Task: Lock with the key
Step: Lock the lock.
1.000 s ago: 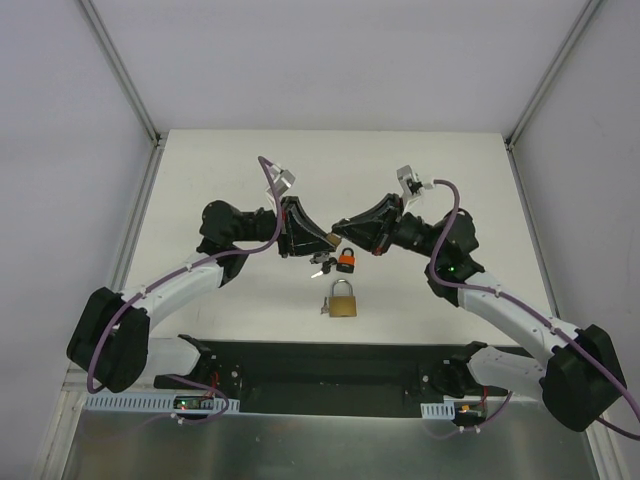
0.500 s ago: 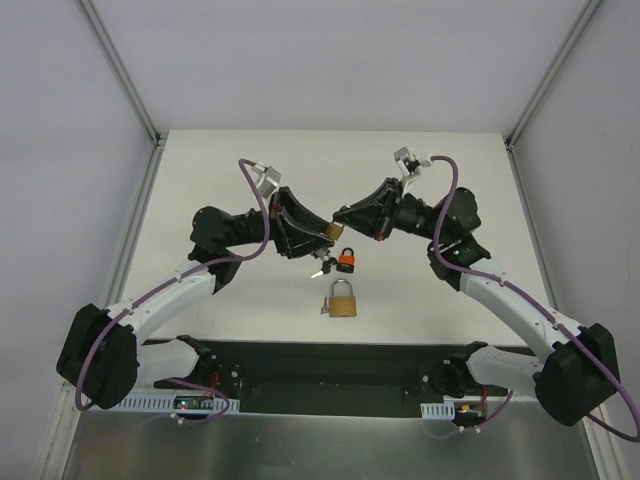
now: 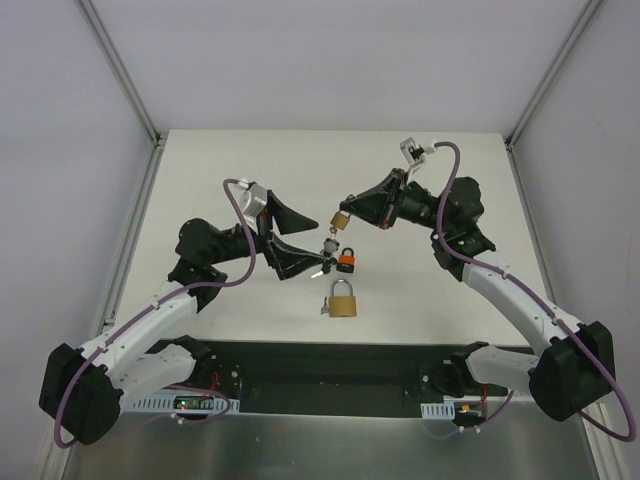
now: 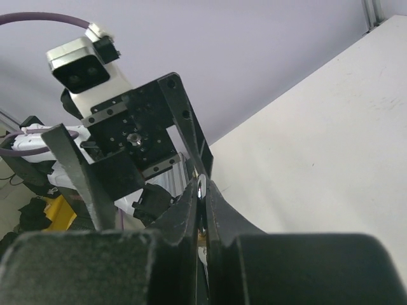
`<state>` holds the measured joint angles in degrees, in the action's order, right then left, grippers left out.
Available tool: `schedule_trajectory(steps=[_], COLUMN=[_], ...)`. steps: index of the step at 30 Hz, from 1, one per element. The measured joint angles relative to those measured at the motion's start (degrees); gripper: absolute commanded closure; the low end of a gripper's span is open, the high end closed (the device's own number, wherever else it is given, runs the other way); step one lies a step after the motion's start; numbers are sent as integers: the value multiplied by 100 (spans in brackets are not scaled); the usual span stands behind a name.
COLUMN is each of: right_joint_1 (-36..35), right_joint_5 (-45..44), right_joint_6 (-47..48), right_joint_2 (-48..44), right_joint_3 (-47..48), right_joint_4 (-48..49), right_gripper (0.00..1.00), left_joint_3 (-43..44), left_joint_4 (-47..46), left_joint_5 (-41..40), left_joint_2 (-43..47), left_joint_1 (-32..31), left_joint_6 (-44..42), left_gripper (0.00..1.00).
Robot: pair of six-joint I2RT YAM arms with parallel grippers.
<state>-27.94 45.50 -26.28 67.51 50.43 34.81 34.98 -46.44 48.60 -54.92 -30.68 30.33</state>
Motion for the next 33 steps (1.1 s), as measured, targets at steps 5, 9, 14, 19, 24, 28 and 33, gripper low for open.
schedule_trajectory(steps=[5, 9, 14, 19, 24, 28, 33], right_joint_1=[0, 0, 0, 0, 0, 0, 11], right_joint_5=[48, 76, 114, 146, 146, 146, 92], right_joint_6=[-46, -105, -219, -356, -413, -439, -422], right_joint_2=[4, 9, 28, 105, 109, 109, 109], right_joint_3=[46, 46, 39, 33, 31, 31, -11], right_joint_4=[4, 11, 66, 225, 291, 315, 348], right_gripper=[99, 100, 100, 100, 100, 100, 100], left_joint_3=[-9, -4, 219, 509, 560, 570, 570], left_joint_4=[382, 396, 367, 96, -295, -691, -1027], left_joint_5=[-122, -116, 42, 328, 463, 599, 850], left_joint_2=[-103, -433, -1073, -1598, -1851, -2068, -2234], left_joint_1=[0, 0, 0, -4, -52, -127, -127], left_joint_6=[-280, -361, -358, -229, -4, 256, 549], left_gripper=[1, 1, 1, 1, 16, 51, 91])
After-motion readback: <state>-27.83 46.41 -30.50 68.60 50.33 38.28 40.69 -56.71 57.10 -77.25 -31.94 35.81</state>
